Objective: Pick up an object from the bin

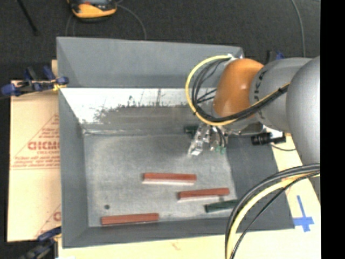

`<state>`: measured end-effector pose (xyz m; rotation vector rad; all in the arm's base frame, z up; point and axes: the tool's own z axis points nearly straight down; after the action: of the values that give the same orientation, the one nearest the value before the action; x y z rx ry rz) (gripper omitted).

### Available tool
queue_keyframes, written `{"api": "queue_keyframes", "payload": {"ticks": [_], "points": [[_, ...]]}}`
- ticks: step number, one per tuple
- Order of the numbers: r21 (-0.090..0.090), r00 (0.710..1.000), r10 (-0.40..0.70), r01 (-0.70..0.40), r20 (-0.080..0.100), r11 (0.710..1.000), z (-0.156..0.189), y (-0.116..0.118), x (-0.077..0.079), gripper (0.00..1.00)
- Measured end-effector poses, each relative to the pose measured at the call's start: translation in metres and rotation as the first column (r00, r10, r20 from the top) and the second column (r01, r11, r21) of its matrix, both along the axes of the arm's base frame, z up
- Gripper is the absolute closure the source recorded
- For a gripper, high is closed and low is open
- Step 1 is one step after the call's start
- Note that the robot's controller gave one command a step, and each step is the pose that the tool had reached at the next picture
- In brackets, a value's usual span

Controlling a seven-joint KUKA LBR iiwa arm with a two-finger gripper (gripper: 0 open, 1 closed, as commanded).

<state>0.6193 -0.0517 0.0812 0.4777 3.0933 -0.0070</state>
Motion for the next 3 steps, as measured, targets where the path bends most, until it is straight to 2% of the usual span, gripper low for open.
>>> {"api": "queue_keyframes", "payload": {"ticks": [1,2,3], "points": [[0.006,1.000,-0.009,0.009,-0.013,1.000,0.043,-0.001,-0.006,1.00],[0.007,1.000,-0.010,0.010,-0.012,1.000,0.060,-0.003,-0.005,1.00],[0.002,0.999,-0.051,0.051,-0.001,0.999,0.092,-0.034,0.007,1.00]]}}
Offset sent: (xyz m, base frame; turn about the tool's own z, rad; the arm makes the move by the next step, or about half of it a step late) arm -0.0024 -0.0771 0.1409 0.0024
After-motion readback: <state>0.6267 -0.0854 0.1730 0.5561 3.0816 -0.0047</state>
